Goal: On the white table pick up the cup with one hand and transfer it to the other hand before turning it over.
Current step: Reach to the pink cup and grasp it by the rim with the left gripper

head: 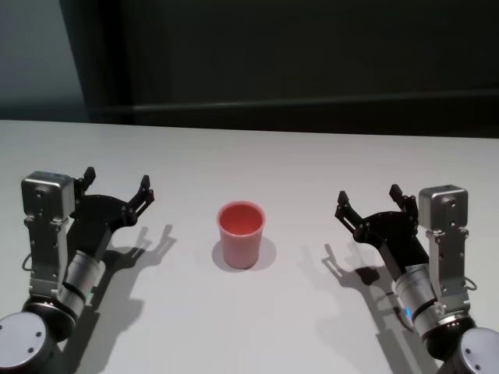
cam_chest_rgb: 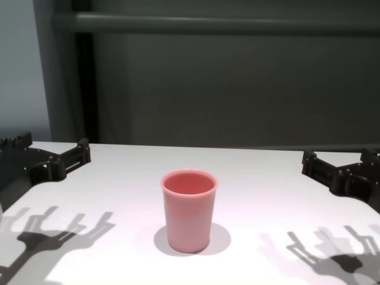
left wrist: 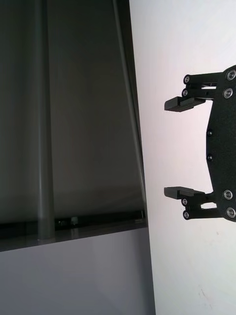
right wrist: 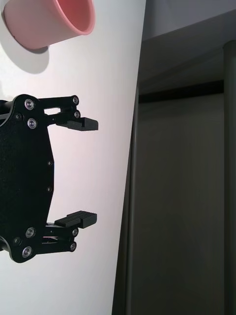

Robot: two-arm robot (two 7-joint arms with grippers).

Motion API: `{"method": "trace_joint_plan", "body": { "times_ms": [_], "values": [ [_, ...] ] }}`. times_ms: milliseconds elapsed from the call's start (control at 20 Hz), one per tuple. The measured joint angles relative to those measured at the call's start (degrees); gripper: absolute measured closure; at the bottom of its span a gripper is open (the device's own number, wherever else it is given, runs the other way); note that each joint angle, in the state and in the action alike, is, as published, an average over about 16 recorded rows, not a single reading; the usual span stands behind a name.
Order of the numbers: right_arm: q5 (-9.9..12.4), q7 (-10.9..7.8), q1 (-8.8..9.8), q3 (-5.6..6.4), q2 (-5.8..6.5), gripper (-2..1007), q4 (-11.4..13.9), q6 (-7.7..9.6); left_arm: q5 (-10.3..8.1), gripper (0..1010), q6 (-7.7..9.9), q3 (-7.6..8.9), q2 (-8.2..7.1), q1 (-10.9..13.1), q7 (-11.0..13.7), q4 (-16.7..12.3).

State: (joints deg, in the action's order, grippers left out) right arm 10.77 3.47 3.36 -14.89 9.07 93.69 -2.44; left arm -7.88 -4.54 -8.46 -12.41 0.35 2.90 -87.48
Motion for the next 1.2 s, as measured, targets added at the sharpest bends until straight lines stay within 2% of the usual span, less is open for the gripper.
{"method": "trace_joint_plan", "body": {
  "times_ms": [1200],
  "values": [
    [0.0,0.0,0.0,0.0,0.0,5,0.0,0.0,0.0,7,0.0,0.0,0.0,0.0,0.0,0.0]
  ]
}}
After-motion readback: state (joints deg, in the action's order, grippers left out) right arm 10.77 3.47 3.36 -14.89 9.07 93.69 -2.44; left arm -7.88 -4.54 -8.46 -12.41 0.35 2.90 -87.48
